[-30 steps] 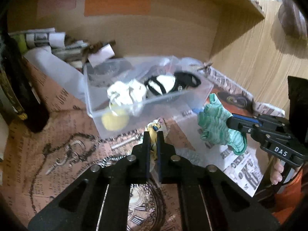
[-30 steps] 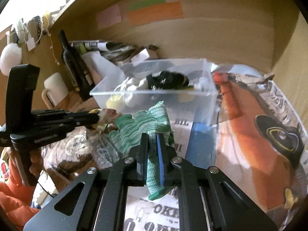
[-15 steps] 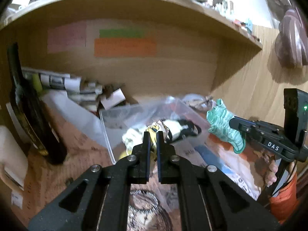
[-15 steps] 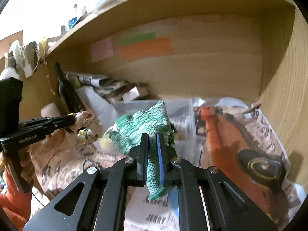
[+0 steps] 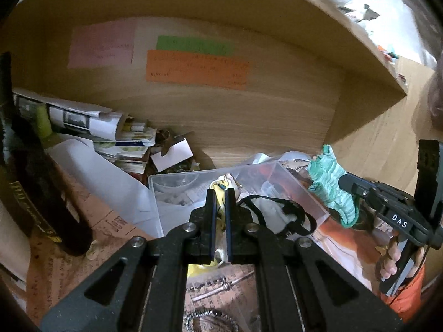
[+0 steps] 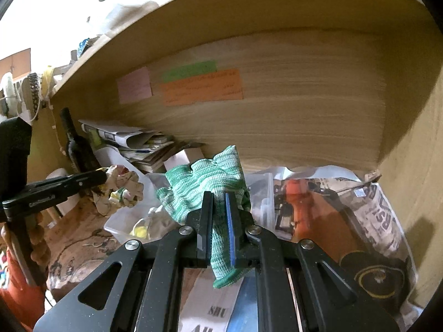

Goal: Organize soft objects
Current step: 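Place the green glove and floral cloth into the box and release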

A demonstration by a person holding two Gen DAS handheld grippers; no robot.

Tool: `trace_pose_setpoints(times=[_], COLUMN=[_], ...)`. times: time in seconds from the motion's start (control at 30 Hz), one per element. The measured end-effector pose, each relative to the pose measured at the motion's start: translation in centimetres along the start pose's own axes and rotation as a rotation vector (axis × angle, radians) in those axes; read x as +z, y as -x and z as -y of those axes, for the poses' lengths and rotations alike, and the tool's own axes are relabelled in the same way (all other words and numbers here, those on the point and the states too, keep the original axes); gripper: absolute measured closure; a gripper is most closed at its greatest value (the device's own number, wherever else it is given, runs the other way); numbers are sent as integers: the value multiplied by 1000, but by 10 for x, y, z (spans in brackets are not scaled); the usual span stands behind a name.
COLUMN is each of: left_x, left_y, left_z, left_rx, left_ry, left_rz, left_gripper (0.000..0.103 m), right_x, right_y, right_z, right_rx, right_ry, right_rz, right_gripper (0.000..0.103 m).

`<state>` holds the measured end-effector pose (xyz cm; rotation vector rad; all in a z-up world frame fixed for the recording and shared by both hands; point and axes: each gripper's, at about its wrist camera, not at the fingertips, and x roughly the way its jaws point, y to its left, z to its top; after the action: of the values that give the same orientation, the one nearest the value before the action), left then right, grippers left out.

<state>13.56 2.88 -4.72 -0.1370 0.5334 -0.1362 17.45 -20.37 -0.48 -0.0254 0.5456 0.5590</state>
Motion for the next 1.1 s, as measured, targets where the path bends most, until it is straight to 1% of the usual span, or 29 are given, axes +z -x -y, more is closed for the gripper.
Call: trace_pose_setpoints(times=[0.1,0.23,0.43,0.53,0.57,0.63,0.7,0.73,0.77,0.8,0.83,0.87,0.9,0.93,1.0,1.03,1.1], left_x=[1,-4,-16,-20,-21,-22,-21,-21,-21,-22,-22,-22,-21,-21,-19,-19,-18], left_y=[-16,-42,-75,-83,-83,-82,-78,-75,-73,-70,-66,-62,-57,-50,-40,-33,-21], left_z=[0,4,5,4,4,5,6,6,6,8,10,11,13,14,17,17,17], left_rx=[1,9,-6,-3,-3,-8,-13,-15,-13,-10,-9,-10,-13,-16,-17,-16,-11], left_ry=[10,7,-8,-26,-33,-45,-49,-51,-55,-60,-68,-72,-74,-75,-71,-69,-66], left_rz=[-21,-79,-181,-212,-216,-230,-234,-230,-223,-213,-202,-195,-188,-176,-157,-143,-123], left_gripper=[98,98,98,98,96,89,72,68,62,58,56,53,48,45,37,35,24], right_x=[3,3,-5,-12,-13,-15,-16,-16,-16,-16,-16,-15,-14,-13,-9,-7,-3], right_y=[-10,-29,-66,-80,-82,-85,-86,-86,-87,-86,-85,-85,-82,-79,-72,-69,-61], right_z=[3,5,-1,-5,-5,-7,-8,-8,-8,-8,-8,-8,-8,-8,-9,-9,-11], right_rx=[1,6,35,43,44,38,24,20,19,19,16,9,0,-3,-3,-3,0], right_ry=[7,22,45,64,68,84,102,107,108,108,108,111,116,118,122,124,129], right_rz=[-13,-33,-118,-168,-179,-196,-205,-211,-218,-222,-219,-214,-202,-194,-175,-168,-151], right_gripper=[95,95,95,95,95,95,92,87,80,75,65,54,50,45,42,40,36])
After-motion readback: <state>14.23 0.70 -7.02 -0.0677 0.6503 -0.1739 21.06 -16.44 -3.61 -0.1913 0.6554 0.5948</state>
